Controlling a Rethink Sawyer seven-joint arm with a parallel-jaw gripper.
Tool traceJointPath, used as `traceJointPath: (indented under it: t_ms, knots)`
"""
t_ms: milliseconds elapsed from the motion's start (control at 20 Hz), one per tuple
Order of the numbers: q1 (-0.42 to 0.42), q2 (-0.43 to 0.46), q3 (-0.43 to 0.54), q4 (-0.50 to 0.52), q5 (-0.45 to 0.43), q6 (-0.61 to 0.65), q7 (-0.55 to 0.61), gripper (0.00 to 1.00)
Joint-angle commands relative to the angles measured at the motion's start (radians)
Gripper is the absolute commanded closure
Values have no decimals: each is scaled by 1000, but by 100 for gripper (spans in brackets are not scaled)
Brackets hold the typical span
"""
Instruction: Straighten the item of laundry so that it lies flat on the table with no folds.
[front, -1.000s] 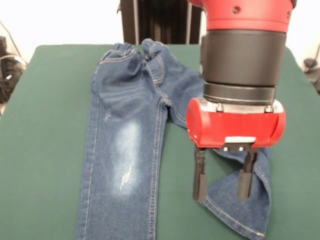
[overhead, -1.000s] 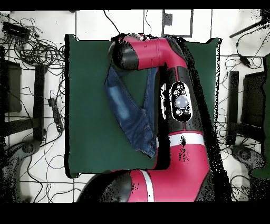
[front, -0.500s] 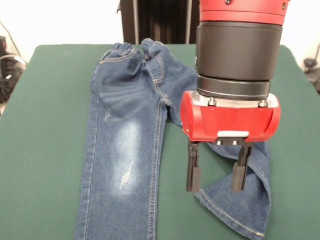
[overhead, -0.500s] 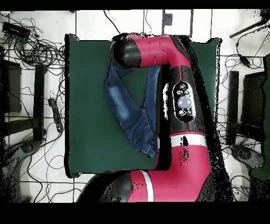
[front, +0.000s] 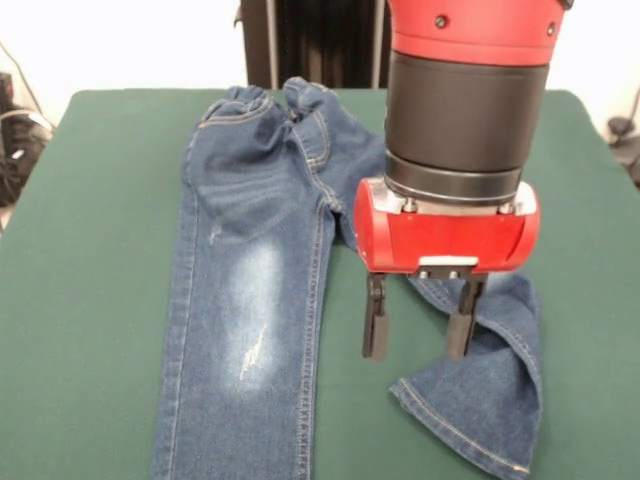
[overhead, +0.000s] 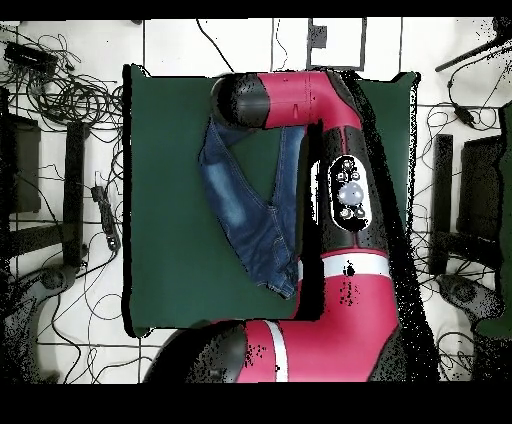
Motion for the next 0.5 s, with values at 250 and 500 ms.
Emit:
traceJointPath:
  t_ms: [250, 500]
  knots:
    - [73, 67, -46, 67, 32, 95, 160, 0]
    - [73, 69, -51, 97, 67, 63, 198, 0]
